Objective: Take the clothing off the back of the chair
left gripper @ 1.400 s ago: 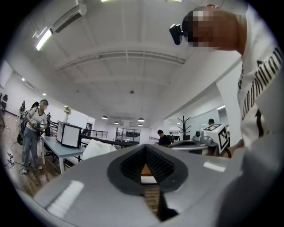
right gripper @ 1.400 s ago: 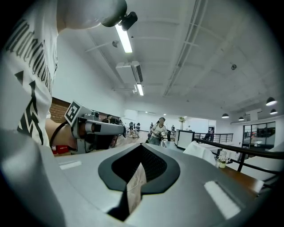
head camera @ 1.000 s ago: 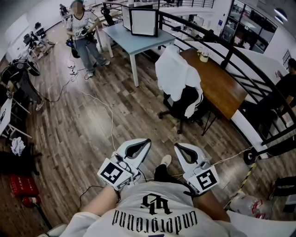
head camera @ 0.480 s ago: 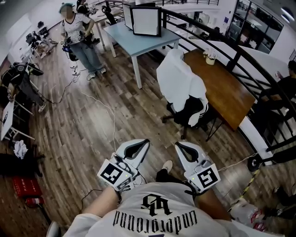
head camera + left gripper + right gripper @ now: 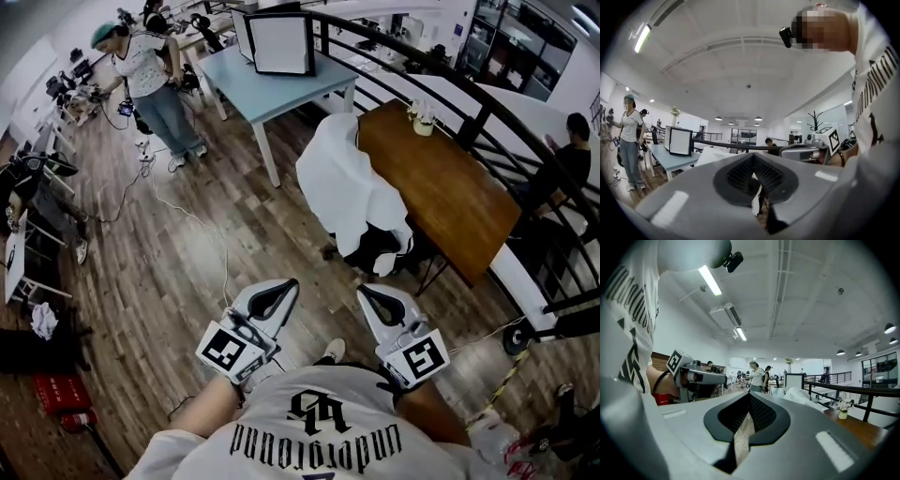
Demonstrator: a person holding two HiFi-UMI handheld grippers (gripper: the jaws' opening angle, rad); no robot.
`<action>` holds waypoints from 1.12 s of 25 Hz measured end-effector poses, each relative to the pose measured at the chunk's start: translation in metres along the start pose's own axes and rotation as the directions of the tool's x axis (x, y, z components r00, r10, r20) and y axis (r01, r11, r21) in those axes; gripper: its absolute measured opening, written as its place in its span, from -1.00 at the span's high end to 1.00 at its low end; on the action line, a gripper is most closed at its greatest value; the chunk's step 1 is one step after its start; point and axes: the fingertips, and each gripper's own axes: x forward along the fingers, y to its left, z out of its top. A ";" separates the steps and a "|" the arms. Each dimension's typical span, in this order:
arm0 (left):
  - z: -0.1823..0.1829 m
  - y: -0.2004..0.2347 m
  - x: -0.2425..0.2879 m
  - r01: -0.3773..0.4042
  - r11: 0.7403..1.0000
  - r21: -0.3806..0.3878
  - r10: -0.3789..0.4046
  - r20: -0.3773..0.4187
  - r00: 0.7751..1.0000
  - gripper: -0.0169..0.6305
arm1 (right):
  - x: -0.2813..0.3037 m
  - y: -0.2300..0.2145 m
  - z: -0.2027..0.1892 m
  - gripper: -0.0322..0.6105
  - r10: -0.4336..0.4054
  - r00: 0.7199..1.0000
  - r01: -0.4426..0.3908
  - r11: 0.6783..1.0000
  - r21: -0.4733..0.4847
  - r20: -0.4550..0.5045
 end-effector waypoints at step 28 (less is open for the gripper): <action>-0.019 0.114 0.179 0.301 0.954 0.012 -0.301 -0.023 0.953 0.80 | 0.054 -0.152 -0.026 0.90 -0.333 0.940 0.332 0.943 -0.019 -0.071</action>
